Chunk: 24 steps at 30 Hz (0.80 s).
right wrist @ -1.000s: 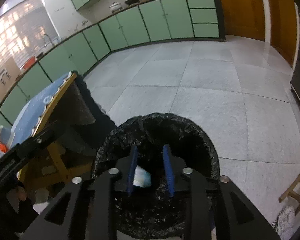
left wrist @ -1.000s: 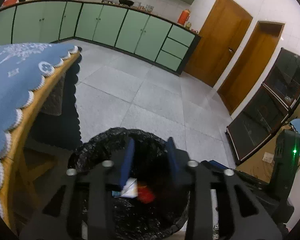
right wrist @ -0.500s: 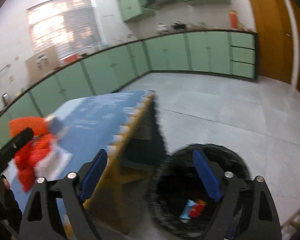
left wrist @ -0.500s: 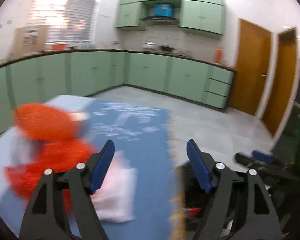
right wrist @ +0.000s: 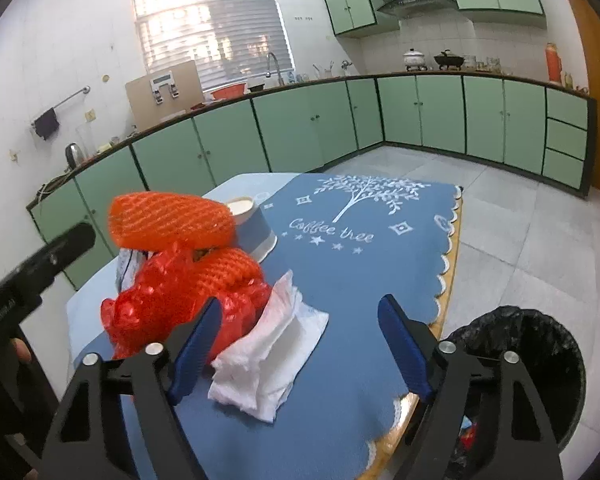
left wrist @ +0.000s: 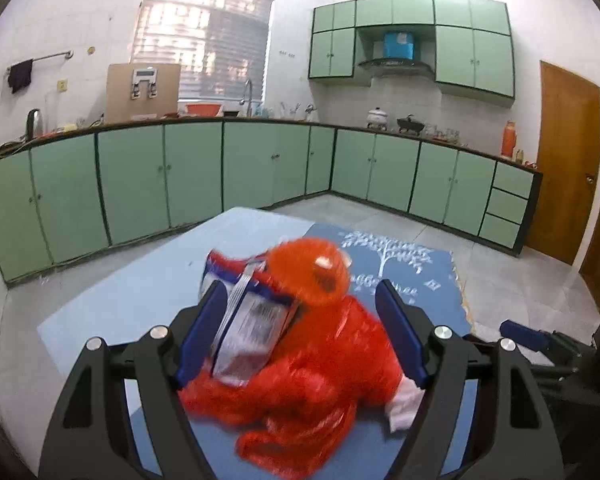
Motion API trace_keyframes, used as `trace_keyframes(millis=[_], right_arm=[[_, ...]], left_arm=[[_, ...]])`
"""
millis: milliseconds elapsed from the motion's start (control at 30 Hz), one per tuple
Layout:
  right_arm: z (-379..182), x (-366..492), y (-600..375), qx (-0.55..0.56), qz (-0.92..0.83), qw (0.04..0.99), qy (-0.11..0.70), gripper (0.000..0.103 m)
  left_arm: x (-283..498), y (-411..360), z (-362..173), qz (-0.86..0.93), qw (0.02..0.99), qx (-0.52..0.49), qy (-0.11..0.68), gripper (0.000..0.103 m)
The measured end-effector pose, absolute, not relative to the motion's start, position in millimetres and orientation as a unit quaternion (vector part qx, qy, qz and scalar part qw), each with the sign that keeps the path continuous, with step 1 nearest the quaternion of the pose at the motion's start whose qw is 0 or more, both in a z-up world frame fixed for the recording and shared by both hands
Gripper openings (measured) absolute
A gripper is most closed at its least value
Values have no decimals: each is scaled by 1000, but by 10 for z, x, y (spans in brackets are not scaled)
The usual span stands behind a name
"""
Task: Collect trash
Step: 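Grasp the orange foam net with the left gripper while the right grasps tissue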
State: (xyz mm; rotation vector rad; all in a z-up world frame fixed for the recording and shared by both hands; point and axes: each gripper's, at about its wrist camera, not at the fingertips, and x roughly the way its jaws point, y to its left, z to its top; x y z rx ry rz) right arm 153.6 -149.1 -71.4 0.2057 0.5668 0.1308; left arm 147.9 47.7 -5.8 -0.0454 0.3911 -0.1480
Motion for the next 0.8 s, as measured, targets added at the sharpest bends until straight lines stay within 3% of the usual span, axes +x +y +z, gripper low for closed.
trace_keyframes(millis=[200, 333, 467, 800], right_arm=[[-801, 1545, -1690, 109, 30, 950, 291, 70], [-863, 1584, -1769, 113, 24, 948, 297, 67], [-890, 1604, -1709, 108, 33, 948, 298, 63], [-890, 1573, -1379, 92, 75, 942, 313, 57]], left_arm=[[1773, 365, -169, -99, 973, -26, 207, 46], [1932, 302, -245, -98, 972, -24, 213, 37], [2047, 292, -354, -103, 967, -23, 233, 7], [1544, 445, -110, -111, 984, -50, 132, 4]])
